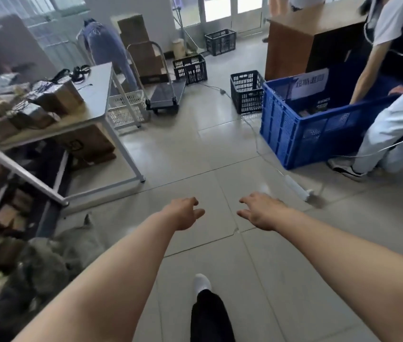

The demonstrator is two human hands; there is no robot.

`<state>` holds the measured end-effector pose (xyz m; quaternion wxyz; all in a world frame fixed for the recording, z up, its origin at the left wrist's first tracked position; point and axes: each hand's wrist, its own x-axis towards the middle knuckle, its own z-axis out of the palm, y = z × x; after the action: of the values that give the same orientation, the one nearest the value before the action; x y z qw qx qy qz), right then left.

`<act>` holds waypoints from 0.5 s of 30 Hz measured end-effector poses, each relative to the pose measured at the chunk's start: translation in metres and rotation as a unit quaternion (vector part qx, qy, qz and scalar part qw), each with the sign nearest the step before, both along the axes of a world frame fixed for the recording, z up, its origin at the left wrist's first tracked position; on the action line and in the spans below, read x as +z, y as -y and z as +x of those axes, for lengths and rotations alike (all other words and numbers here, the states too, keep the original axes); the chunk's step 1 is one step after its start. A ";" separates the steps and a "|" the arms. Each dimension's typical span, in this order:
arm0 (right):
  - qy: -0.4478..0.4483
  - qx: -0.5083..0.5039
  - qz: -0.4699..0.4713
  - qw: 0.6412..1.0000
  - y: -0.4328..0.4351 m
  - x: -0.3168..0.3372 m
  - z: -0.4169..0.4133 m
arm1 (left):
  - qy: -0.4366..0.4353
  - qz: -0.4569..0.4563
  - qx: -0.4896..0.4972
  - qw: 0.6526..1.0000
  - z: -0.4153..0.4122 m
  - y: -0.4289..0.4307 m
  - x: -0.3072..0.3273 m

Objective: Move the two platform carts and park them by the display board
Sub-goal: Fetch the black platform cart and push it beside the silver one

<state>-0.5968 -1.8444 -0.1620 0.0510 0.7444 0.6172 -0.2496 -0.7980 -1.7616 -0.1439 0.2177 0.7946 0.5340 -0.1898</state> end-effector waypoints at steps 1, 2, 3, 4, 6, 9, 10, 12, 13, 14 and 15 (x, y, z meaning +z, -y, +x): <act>0.001 0.004 0.006 1.000 -0.019 0.000 0.000 | 0.002 -0.002 0.004 1.000 -0.002 -0.018 -0.002; 0.003 0.007 0.011 1.000 -0.039 0.000 -0.001 | 0.004 -0.004 0.008 1.000 -0.004 -0.036 -0.004; 0.005 0.009 0.015 1.000 -0.060 0.000 -0.002 | 0.008 -0.006 0.012 1.000 -0.006 -0.055 -0.006; 0.006 0.009 0.019 1.000 -0.081 0.000 -0.004 | 0.014 -0.007 0.017 1.000 -0.009 -0.075 -0.007; 0.004 0.010 0.025 1.000 -0.127 0.000 -0.010 | 0.029 -0.010 0.025 0.999 -0.014 -0.118 -0.009; 0.008 0.004 0.017 1.000 -0.197 0.002 -0.019 | 0.037 -0.019 0.021 0.999 -0.025 -0.182 -0.005; 0.013 0.003 0.019 1.000 -0.220 0.003 -0.022 | 0.035 -0.015 0.017 0.999 -0.030 -0.204 -0.002; 0.020 -0.003 0.025 0.999 -0.263 0.006 -0.026 | 0.028 0.003 0.009 1.000 -0.039 -0.251 0.006; 0.020 -0.006 0.026 0.999 -0.282 0.008 -0.028 | 0.022 0.014 0.005 1.000 -0.044 -0.274 0.009; 0.021 -0.006 0.025 0.999 -0.301 0.010 -0.030 | 0.016 0.022 0.001 1.000 -0.049 -0.295 0.013; 0.024 -0.003 0.025 0.999 -0.318 0.010 -0.032 | 0.010 0.031 0.000 0.999 -0.054 -0.316 0.016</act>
<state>-0.6287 -1.5260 -0.1517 0.0468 0.7533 0.6193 -0.2161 -0.8519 -1.4456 -0.1280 0.1987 0.8030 0.5371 -0.1654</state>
